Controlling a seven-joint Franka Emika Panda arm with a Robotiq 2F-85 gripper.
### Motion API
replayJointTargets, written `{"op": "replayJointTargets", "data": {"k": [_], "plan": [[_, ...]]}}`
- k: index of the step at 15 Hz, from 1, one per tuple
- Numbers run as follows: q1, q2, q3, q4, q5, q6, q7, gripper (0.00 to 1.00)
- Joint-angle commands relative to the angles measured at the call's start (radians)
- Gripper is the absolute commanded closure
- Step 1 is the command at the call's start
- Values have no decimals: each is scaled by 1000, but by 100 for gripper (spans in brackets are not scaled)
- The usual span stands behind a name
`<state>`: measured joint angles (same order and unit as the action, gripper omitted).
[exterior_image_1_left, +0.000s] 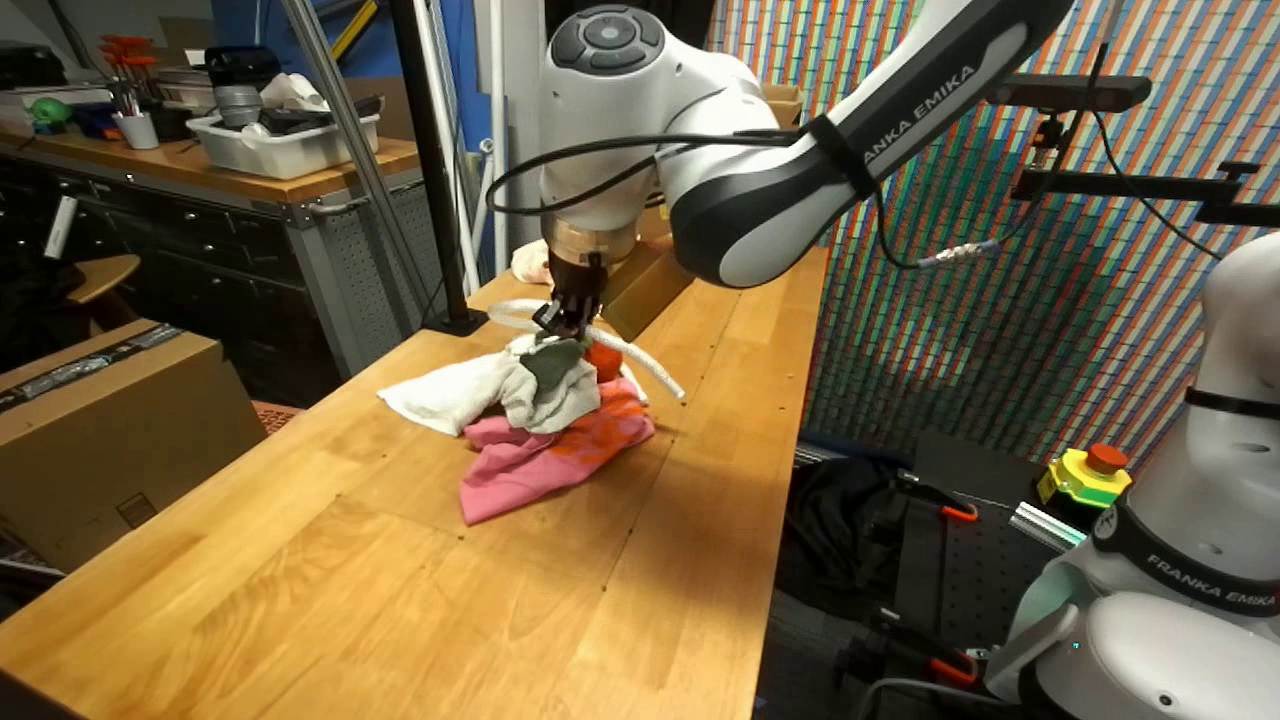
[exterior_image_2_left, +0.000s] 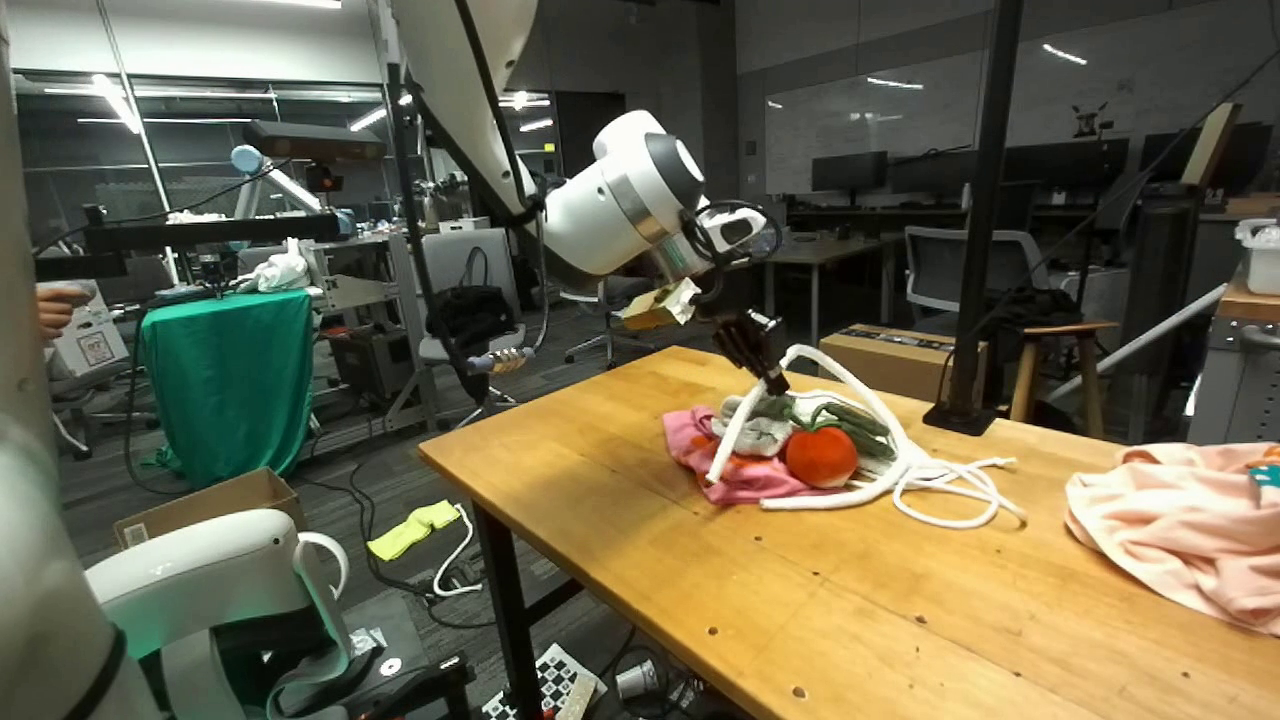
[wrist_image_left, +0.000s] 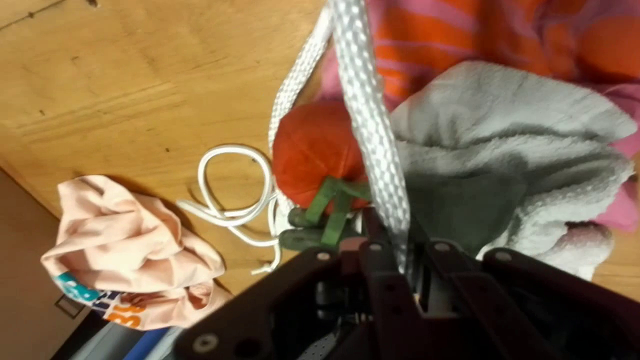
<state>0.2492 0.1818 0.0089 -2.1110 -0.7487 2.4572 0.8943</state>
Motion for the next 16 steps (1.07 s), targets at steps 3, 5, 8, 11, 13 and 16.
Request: {"op": "replayJointTargets", "data": {"k": [3,5,8,11,13,16], "plan": [[-69,-162,-10,-64,-152,-23,127,92],[-104,-202,-10,-72,-207,-27,184,92],[-158,-261,-8,-89,-280,-35,257,92],[-209,-313,-12,-113,-344,-51,324,92],[-242,-344,-18,-134,-372,-59,355,92],[-284,-377,-27,-162,-413,-84,400,92]]}}
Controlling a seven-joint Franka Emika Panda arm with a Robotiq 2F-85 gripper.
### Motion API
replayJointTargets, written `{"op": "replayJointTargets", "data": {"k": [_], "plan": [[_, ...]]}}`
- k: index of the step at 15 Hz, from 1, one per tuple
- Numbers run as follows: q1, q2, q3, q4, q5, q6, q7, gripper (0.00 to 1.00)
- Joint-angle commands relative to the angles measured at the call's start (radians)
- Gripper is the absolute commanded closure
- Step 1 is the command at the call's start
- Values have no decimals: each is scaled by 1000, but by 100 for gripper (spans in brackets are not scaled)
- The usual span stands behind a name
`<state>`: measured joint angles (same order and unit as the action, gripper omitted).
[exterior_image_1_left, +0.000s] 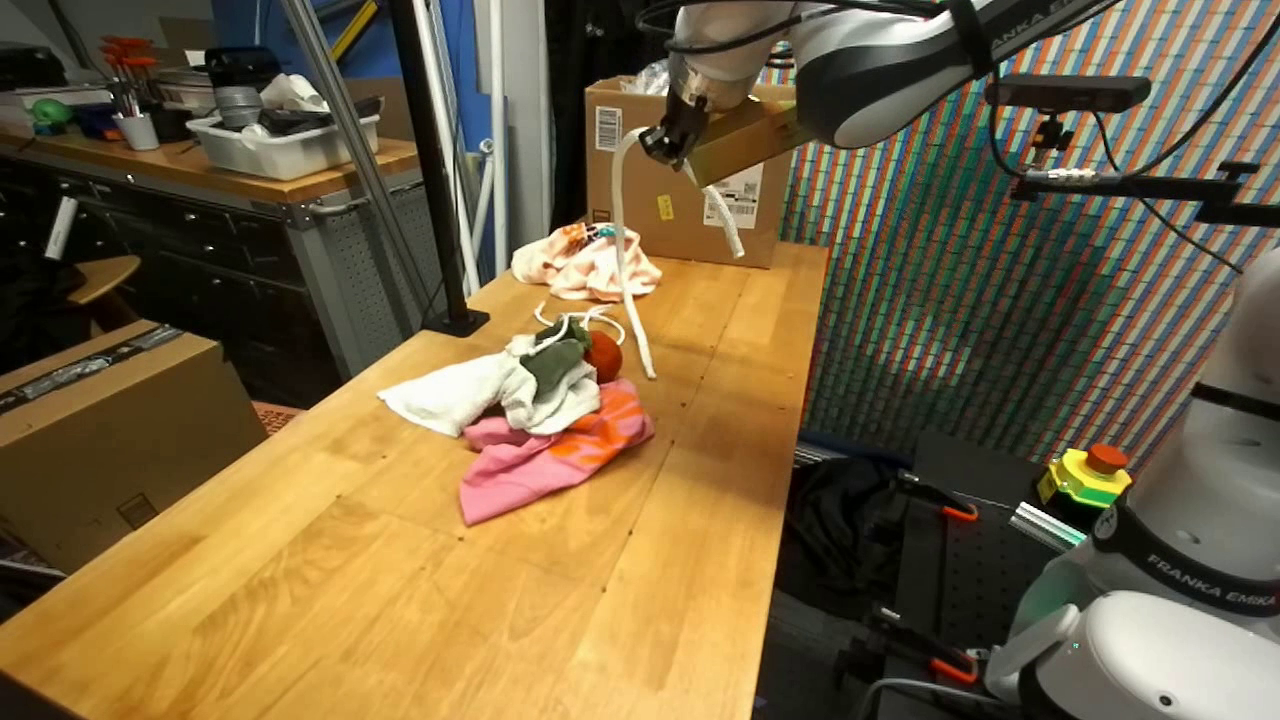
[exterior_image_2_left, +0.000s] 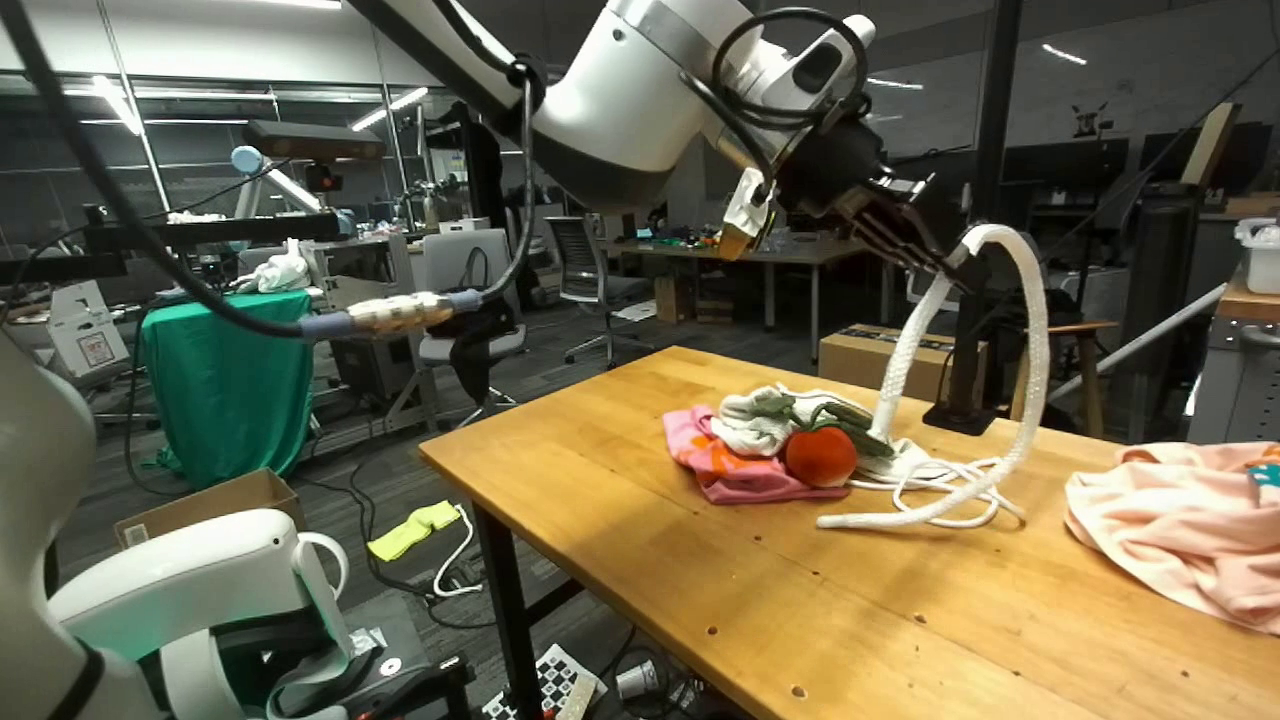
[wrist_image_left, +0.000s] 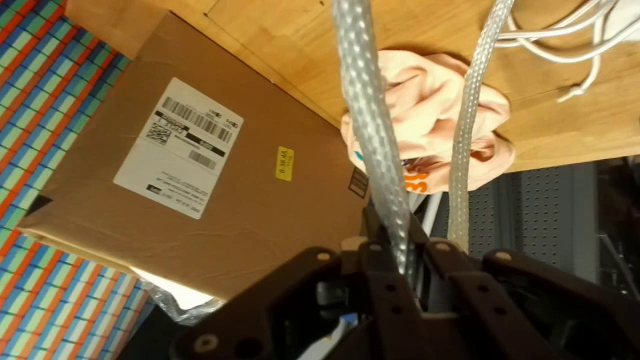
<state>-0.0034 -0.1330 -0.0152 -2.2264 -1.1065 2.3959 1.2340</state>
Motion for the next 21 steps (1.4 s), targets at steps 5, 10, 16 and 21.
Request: {"op": "replayJointTargets", "data": {"k": [5,10,16,21], "plan": [[-90,-89,-28,-84,-138,-103,138,92],[-123,-43,-55,-85,-262,-210,273,92],[-132,80,-92,-44,-349,-313,447,92],[-140,198,-120,16,-350,-369,591,92]]}}
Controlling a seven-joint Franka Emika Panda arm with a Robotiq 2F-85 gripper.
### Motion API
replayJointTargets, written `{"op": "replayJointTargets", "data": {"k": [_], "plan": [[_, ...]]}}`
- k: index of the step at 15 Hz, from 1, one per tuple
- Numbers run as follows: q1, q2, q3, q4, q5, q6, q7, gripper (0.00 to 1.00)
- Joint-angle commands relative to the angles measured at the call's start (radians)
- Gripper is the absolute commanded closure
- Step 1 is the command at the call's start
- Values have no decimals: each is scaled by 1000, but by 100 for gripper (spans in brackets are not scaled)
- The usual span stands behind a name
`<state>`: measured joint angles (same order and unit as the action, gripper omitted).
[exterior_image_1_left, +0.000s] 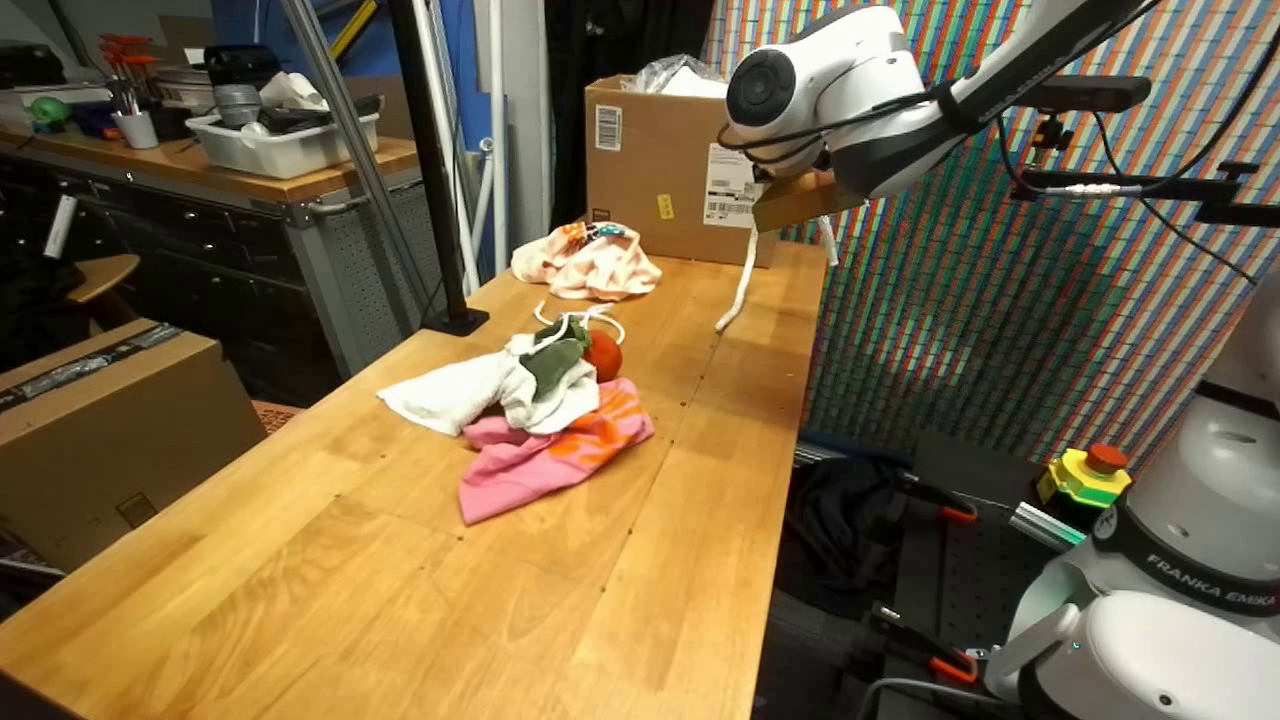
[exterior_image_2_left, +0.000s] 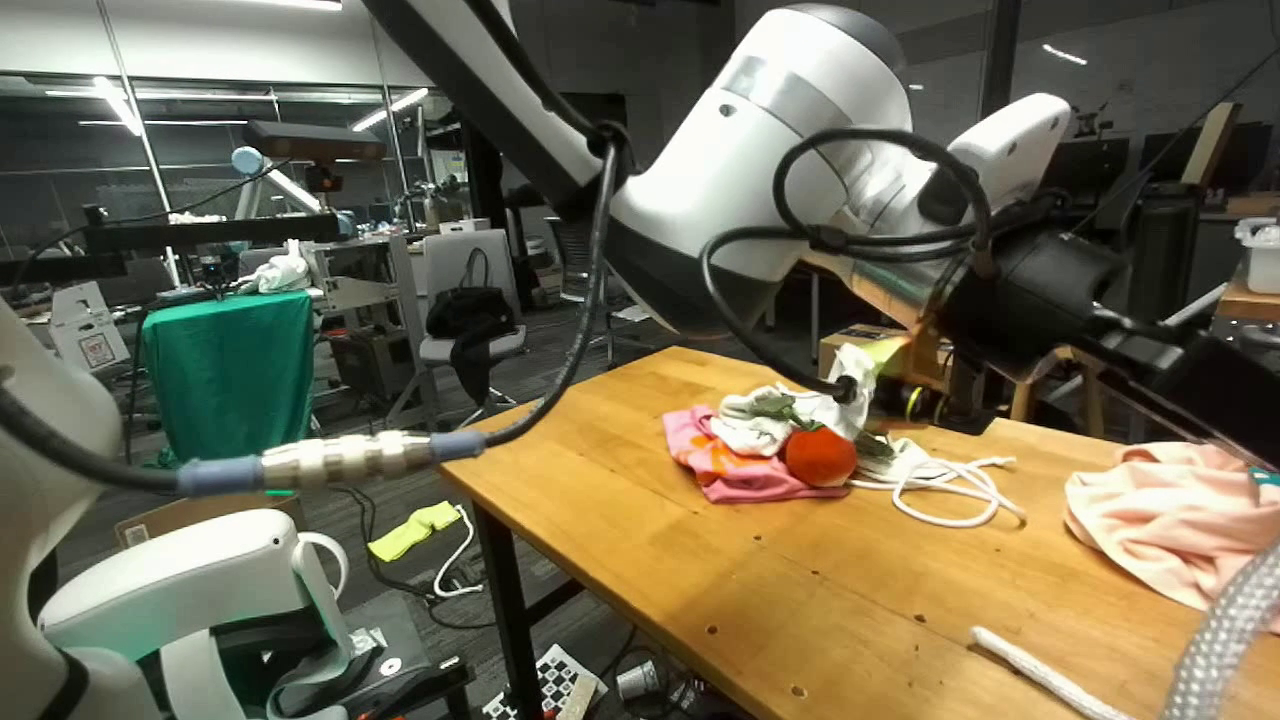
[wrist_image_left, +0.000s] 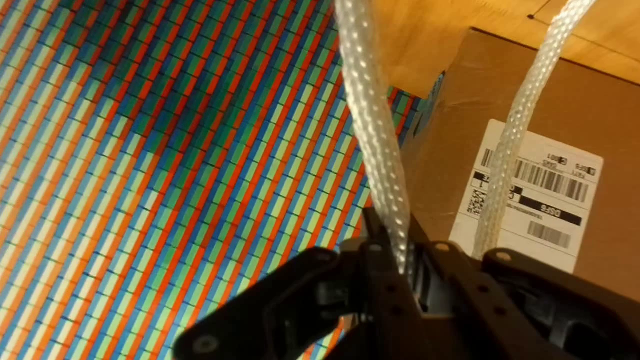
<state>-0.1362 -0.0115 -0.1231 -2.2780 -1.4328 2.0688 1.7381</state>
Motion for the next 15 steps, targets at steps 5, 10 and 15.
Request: {"op": "replayJointTargets", "data": {"k": [5,10,15], "plan": [[-22,165,-33,135,-6,-81,162,92],[-37,217,-42,184,22,-94,202,92],[-43,238,-35,220,119,-75,212,92]]}}
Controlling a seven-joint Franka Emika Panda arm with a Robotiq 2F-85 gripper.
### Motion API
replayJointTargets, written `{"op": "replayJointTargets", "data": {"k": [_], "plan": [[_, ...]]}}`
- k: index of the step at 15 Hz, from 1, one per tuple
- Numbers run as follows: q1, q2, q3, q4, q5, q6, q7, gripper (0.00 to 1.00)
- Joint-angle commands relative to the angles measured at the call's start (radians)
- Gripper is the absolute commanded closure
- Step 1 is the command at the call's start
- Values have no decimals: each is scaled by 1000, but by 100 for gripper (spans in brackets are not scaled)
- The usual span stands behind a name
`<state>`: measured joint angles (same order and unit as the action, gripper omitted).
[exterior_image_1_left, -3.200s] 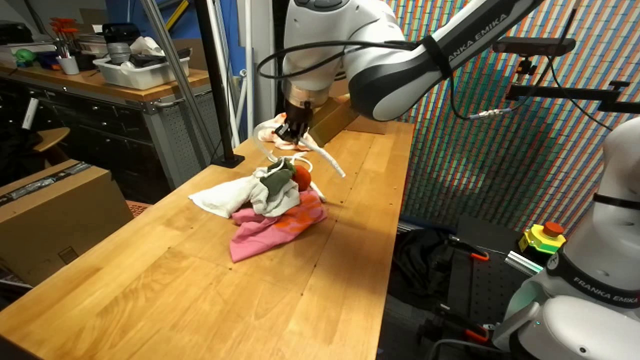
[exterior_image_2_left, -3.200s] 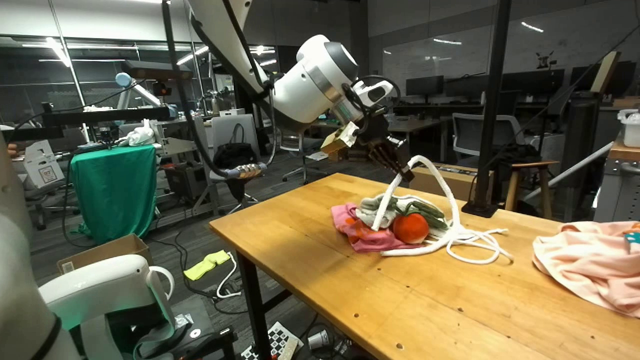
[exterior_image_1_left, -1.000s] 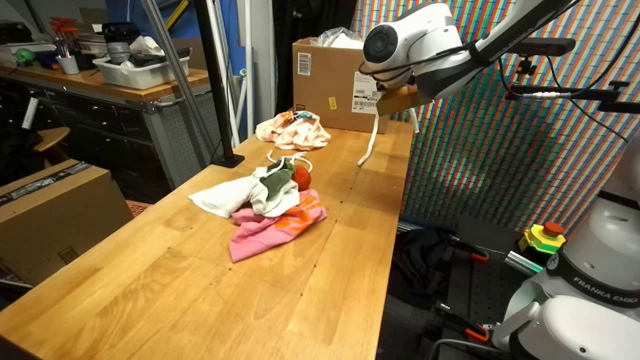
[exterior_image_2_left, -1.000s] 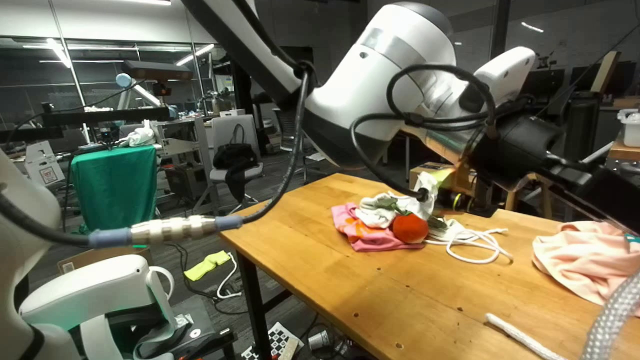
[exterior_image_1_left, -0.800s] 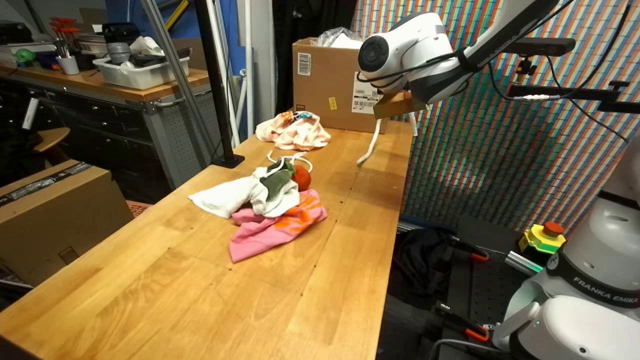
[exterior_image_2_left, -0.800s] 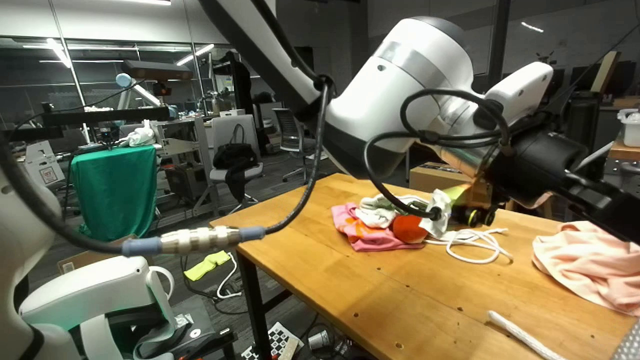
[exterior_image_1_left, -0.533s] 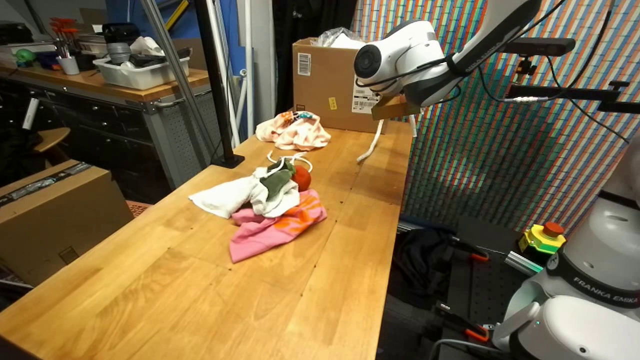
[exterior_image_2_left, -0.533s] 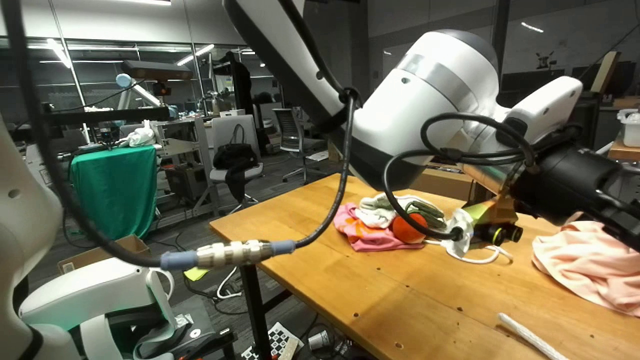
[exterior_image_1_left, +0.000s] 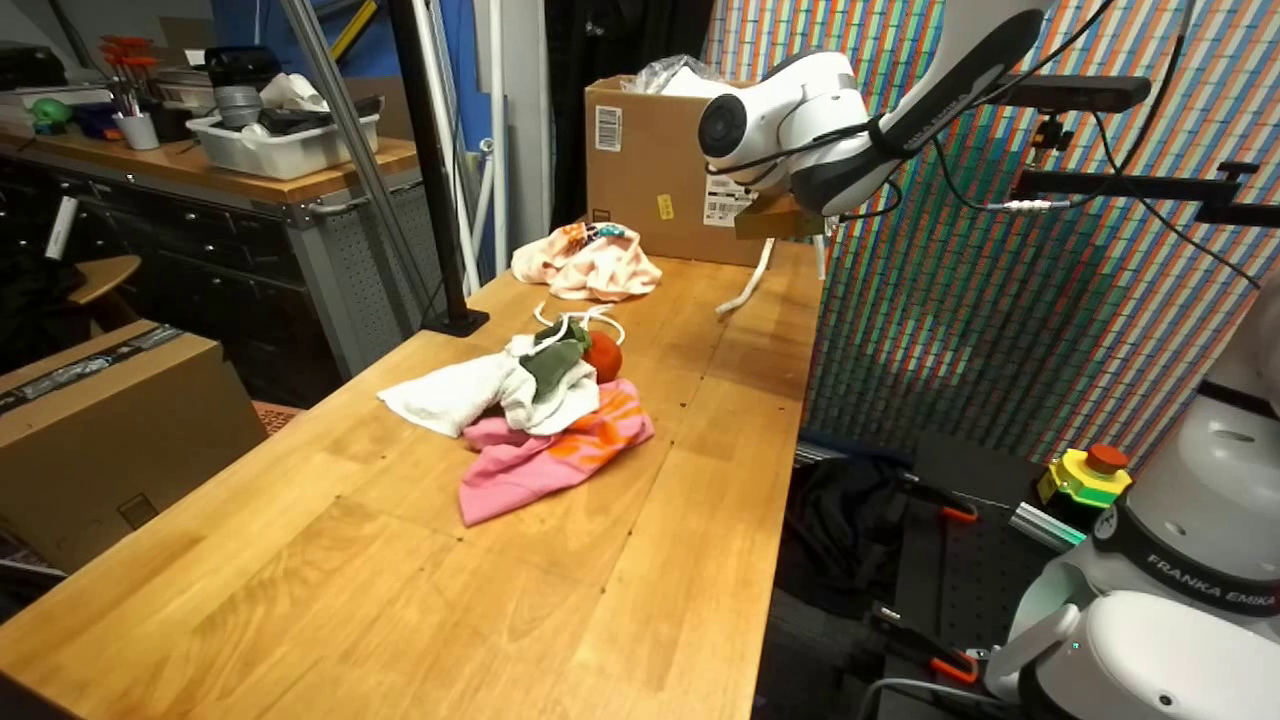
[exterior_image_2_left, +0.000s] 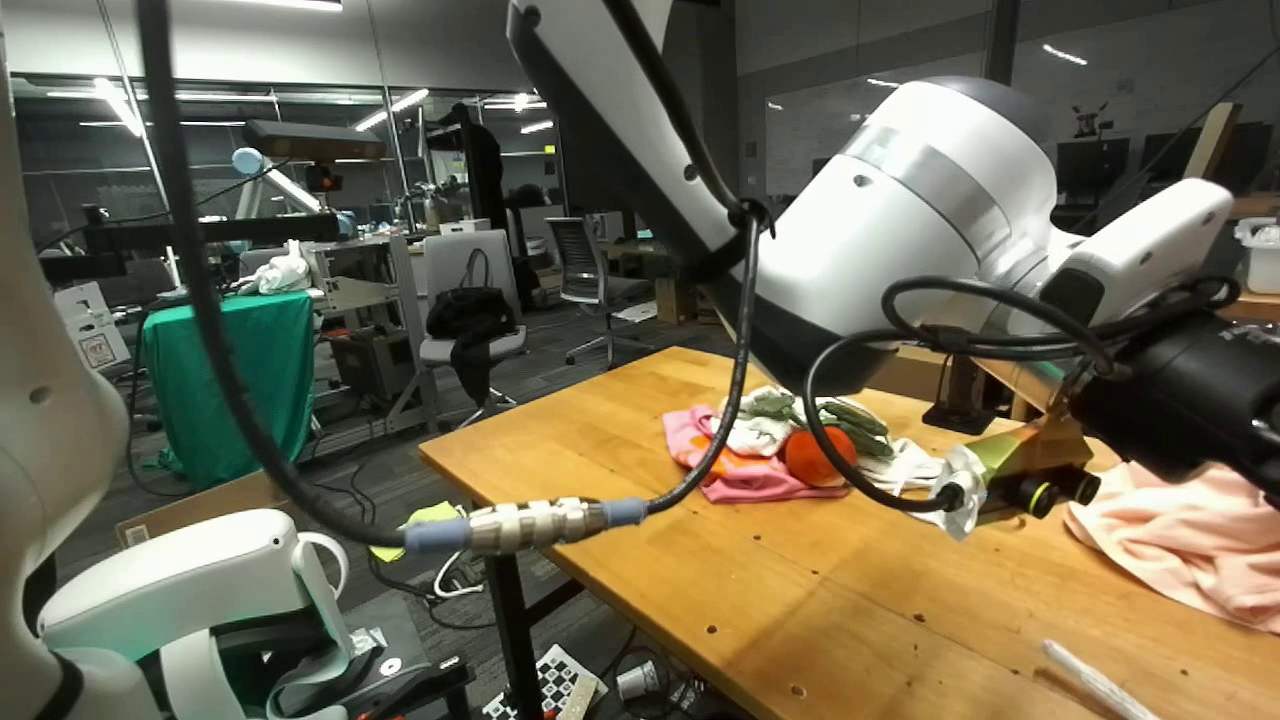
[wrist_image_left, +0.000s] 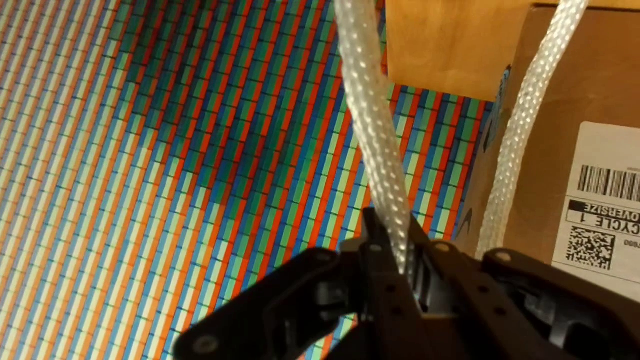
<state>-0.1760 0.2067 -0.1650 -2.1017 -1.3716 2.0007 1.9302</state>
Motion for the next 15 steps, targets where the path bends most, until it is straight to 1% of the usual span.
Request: {"op": "replayJointTargets", "data": {"k": [1,7,15], "plan": [[-2,22,9,50,85,-5,25,92],[9,38,16,89,240,-3,25,92],[33,57,27,126,372,5,15,92]]}}
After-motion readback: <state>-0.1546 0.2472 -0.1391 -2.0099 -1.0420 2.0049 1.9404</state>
